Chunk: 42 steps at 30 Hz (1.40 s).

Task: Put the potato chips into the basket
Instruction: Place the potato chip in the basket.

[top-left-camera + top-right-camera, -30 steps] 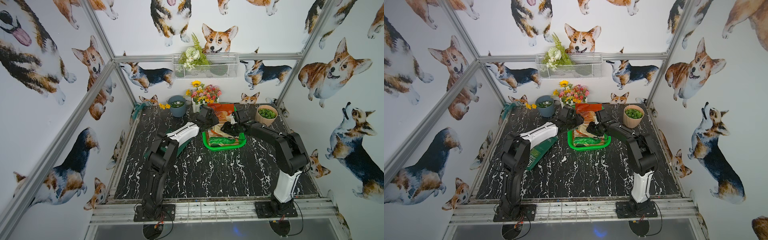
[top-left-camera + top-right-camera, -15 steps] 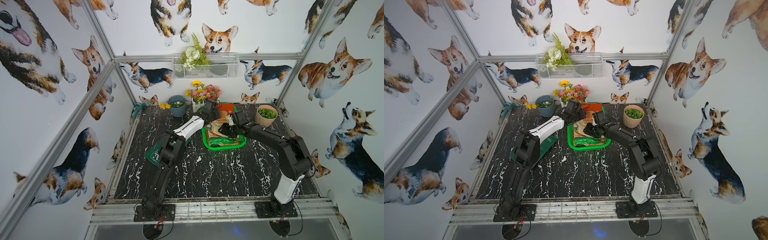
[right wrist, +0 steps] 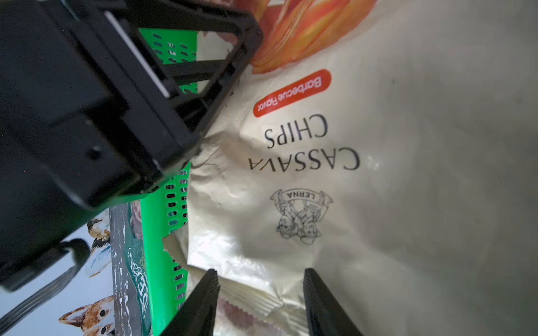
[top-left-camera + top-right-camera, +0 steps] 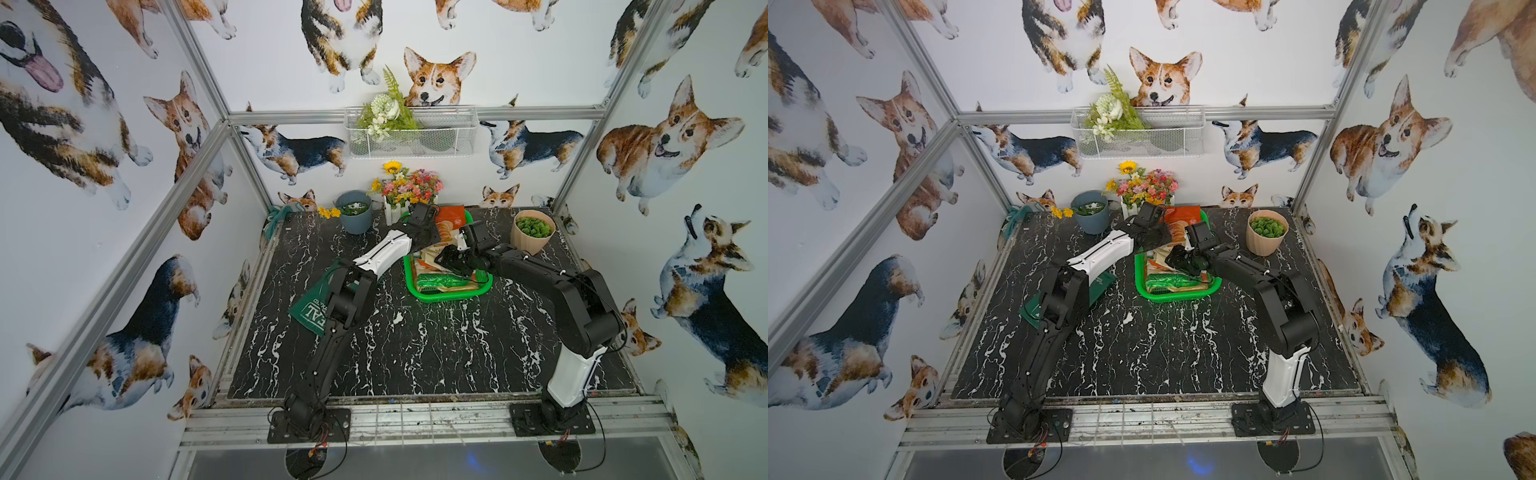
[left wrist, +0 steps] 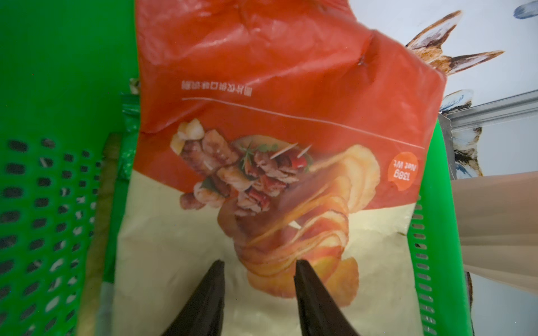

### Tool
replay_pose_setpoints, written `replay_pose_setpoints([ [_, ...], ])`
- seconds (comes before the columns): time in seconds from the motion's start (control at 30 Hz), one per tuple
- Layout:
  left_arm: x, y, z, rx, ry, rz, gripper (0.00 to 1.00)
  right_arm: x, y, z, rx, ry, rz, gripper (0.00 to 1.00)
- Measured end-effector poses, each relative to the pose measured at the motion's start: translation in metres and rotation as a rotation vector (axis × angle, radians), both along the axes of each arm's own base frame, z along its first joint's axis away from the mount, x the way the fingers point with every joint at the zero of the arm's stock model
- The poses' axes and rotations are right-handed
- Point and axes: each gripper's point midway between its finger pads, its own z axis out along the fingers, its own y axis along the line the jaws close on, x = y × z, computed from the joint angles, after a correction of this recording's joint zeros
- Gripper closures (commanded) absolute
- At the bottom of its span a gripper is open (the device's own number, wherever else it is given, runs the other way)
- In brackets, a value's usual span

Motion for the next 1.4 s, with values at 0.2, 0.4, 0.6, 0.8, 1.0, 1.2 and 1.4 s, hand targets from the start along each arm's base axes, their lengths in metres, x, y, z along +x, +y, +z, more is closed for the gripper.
replay_pose_setpoints([
  [0.2,-0.023,0.01,0.007,-0.005,0.012,0.003,0.56,0.007,-0.011,0.054,-0.001,-0.112,-0.042,0.48],
  [0.4,-0.029,0.008,-0.008,-0.019,0.033,-0.008,0.56,0.046,-0.034,0.061,-0.021,-0.151,-0.111,0.5],
  [0.6,-0.044,0.005,-0.013,0.0,0.01,-0.035,0.56,0.126,-0.039,0.037,-0.051,-0.148,-0.138,0.51],
  [0.8,-0.053,0.006,-0.012,-0.017,-0.01,-0.044,0.56,0.152,-0.03,-0.018,-0.113,-0.057,-0.096,0.51],
  [1.0,-0.053,0.005,-0.008,-0.014,-0.015,-0.059,0.55,0.111,-0.044,-0.051,-0.205,0.038,-0.109,0.51],
  [1.2,-0.047,0.012,-0.001,-0.011,0.002,-0.055,0.54,0.102,-0.056,-0.042,-0.251,0.024,-0.144,0.51],
  [1.4,-0.044,0.034,0.033,0.007,-0.034,-0.031,0.52,0.122,-0.048,-0.002,-0.232,-0.033,-0.145,0.49],
])
